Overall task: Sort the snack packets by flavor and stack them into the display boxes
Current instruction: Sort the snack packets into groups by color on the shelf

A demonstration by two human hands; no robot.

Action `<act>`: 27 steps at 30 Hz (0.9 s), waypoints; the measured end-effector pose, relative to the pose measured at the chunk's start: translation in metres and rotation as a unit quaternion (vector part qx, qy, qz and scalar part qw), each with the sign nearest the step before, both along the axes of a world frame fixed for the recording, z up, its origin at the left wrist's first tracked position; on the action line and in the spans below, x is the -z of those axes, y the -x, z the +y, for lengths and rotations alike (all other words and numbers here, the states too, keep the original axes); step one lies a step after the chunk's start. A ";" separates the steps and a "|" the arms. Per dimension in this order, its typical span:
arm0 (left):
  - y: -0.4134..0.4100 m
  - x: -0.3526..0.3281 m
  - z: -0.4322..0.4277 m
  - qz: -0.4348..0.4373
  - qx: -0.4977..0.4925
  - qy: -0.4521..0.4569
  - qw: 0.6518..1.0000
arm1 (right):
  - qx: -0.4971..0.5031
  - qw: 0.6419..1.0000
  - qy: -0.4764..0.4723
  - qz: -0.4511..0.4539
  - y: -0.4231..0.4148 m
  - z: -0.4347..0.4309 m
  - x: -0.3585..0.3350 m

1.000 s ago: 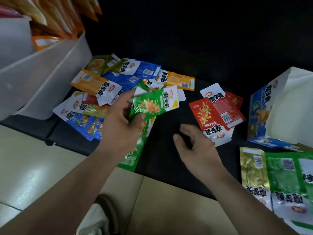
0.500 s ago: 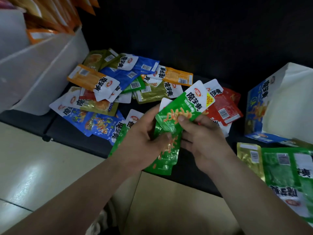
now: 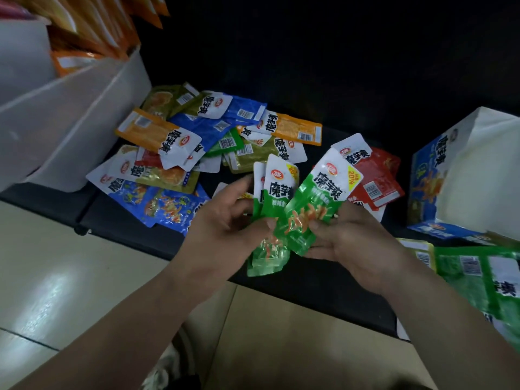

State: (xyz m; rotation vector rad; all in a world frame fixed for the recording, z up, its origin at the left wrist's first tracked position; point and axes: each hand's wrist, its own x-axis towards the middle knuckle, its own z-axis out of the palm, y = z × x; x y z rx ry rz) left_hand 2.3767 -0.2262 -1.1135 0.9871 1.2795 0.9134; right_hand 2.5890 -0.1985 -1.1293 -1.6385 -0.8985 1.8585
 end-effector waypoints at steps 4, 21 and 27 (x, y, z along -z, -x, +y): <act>0.000 0.002 -0.002 0.014 -0.036 -0.015 0.999 | -0.075 0.997 -0.016 -0.020 0.002 -0.002 -0.004; -0.003 0.031 -0.020 0.040 0.014 0.008 0.999 | 0.003 0.998 -0.069 0.004 0.010 -0.024 0.008; 0.020 0.050 -0.046 0.344 0.021 -0.052 0.937 | 0.086 0.987 -0.091 -0.099 0.010 -0.029 0.031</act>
